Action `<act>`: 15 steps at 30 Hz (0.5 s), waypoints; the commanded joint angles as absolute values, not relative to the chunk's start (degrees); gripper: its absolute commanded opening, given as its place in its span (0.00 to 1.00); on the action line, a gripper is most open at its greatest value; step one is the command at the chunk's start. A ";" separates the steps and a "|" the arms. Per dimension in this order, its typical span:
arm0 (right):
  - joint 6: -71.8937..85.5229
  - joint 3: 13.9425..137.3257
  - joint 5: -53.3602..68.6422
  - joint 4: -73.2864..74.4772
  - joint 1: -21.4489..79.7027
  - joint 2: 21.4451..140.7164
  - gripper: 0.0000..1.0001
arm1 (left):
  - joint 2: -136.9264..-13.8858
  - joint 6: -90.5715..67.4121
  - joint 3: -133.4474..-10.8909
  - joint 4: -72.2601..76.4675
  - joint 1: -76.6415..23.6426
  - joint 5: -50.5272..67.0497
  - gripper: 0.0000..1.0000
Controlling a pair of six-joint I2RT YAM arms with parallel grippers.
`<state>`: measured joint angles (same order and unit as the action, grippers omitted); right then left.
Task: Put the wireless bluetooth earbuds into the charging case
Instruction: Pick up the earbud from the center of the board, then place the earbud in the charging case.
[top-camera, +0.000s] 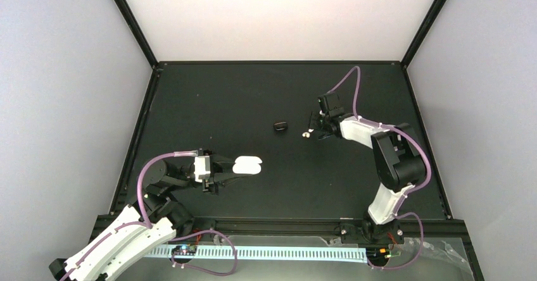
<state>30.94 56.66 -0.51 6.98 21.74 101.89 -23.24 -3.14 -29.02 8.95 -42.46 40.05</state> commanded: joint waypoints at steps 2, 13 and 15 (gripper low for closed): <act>29.30 55.91 -1.43 9.66 21.98 94.32 0.01 | -23.03 -2.40 -29.09 8.96 -42.45 39.98 0.02; 21.24 53.66 8.82 19.48 27.98 69.28 0.01 | -21.99 -2.85 -28.88 9.28 -42.45 39.87 0.01; 17.38 54.60 10.11 21.97 31.15 62.25 0.01 | -21.74 -3.46 -28.60 10.02 -42.45 39.57 0.02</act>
